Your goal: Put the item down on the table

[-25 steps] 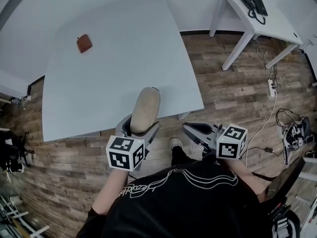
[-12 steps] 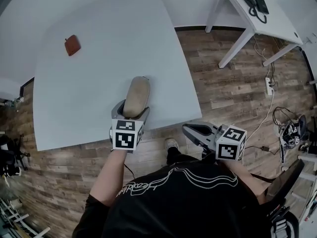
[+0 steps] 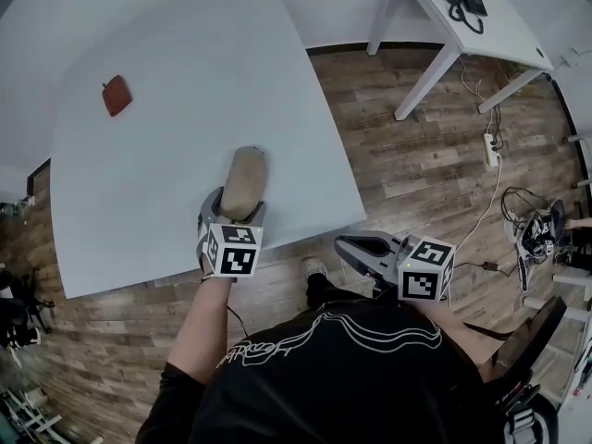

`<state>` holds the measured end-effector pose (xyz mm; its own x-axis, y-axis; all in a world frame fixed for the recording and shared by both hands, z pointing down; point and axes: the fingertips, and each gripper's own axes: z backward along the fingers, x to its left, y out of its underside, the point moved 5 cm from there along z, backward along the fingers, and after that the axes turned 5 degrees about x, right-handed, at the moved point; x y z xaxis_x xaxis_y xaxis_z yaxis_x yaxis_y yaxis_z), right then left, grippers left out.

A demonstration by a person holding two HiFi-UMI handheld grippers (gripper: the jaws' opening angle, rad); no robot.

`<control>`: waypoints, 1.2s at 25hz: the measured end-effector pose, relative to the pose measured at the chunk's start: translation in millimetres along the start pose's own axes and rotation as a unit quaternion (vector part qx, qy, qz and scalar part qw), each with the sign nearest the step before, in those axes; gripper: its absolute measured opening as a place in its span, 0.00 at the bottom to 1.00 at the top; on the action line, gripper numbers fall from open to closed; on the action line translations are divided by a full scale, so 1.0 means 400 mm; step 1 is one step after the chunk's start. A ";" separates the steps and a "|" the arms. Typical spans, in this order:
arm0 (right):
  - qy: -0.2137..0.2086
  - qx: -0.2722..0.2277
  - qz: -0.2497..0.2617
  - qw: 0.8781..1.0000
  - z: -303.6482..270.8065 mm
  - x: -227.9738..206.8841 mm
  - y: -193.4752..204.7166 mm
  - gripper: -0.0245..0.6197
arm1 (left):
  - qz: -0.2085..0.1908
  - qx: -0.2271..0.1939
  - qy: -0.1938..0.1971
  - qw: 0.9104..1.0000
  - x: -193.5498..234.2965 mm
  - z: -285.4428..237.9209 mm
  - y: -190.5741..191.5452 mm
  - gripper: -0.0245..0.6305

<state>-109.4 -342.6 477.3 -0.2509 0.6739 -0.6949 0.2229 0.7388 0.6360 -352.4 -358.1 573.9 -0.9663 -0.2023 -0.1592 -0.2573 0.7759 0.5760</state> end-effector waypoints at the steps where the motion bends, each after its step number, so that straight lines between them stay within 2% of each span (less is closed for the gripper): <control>1: 0.002 -0.001 0.000 1.000 0.004 0.002 0.001 0.05 | -0.006 -0.002 -0.004 1.000 0.000 -0.001 0.000 0.63; 3: 0.005 -0.005 0.001 1.000 0.012 0.009 0.008 0.05 | -0.012 -0.009 -0.013 1.000 0.002 0.000 0.001 0.63; 6: 0.007 -0.010 0.002 1.000 0.033 0.028 0.029 0.05 | -0.012 -0.020 -0.025 0.999 0.006 0.011 0.006 0.71; 10: 0.007 -0.022 0.011 1.000 0.068 0.080 0.058 0.05 | 0.012 -0.044 -0.024 0.999 0.003 0.079 0.008 0.73; 13: 0.000 -0.033 0.023 0.999 0.096 0.135 0.093 0.05 | 0.046 -0.066 0.005 0.997 -0.036 0.187 0.010 0.73; 16: -0.009 -0.043 0.039 0.998 0.129 0.198 0.130 0.05 | 0.071 -0.086 0.061 0.992 -0.116 0.320 0.026 0.69; 18: -0.018 -0.046 0.052 0.997 0.151 0.251 0.159 0.05 | 0.091 -0.109 0.111 0.984 -0.178 0.431 0.043 0.62; 19: -0.025 -0.048 0.059 0.997 0.162 0.280 0.174 0.05 | 0.108 -0.126 0.142 0.976 -0.210 0.490 0.051 0.55; 22: -0.044 -0.059 0.076 0.994 0.195 0.370 0.221 0.05 | 0.161 -0.184 0.223 0.944 -0.297 0.663 0.081 0.33; 23: -0.047 -0.062 0.080 0.994 0.201 0.399 0.238 0.05 | 0.163 -0.196 0.244 0.936 -0.325 0.714 0.097 0.23; 25: -0.054 -0.065 0.089 0.992 0.208 0.454 0.269 0.05 | 0.143 -0.208 0.287 0.924 -0.383 0.807 0.131 0.04; 27: -0.064 -0.066 0.097 0.991 0.213 0.504 0.295 0.05 | 0.118 -0.219 0.316 0.916 -0.434 0.884 0.163 0.04; 30: -0.078 -0.068 0.105 0.989 0.211 0.561 0.322 0.05 | 0.104 -0.228 0.309 0.918 -0.467 0.950 0.204 0.04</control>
<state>-57.5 -95.7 375.0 -0.0629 0.8126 -0.5795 0.1229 0.5825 0.8035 -190.3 -29.9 345.9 -0.7782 -0.4873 0.3961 0.0927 0.5347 0.8400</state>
